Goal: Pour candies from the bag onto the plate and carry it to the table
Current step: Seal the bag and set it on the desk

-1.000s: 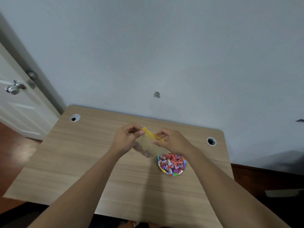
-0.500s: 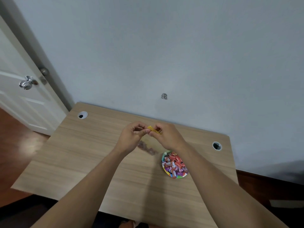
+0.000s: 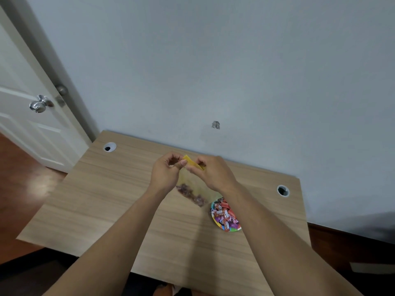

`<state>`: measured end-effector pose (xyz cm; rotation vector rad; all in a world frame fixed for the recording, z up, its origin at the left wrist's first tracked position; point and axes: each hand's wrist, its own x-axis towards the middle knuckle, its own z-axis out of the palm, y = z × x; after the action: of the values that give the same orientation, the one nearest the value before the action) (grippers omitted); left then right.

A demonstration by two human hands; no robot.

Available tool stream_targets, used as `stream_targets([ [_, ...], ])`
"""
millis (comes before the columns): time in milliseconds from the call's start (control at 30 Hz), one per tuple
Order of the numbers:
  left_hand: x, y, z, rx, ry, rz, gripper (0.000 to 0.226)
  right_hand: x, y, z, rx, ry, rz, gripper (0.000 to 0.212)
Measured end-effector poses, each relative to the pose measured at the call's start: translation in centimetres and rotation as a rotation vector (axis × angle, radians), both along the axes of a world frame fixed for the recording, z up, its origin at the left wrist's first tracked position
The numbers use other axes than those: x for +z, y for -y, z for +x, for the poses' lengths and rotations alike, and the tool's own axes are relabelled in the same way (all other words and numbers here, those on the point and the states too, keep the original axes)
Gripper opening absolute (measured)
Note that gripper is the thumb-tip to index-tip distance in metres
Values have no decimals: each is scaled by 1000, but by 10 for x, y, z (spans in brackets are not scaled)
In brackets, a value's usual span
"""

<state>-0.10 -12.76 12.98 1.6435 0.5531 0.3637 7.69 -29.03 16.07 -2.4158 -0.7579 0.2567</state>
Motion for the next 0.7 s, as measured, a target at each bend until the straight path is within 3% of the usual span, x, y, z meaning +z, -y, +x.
stream_targets([
  [300,12,-22,4,208,16,33,3,4,-6,-2,14,-23,20,27],
  [433,18,-40,6,240,32,44,14,5,-4,-1,18,1,7,31],
  [700,17,-74,7,326,32,29,11,1,-3,-3,19,22,-11,41],
])
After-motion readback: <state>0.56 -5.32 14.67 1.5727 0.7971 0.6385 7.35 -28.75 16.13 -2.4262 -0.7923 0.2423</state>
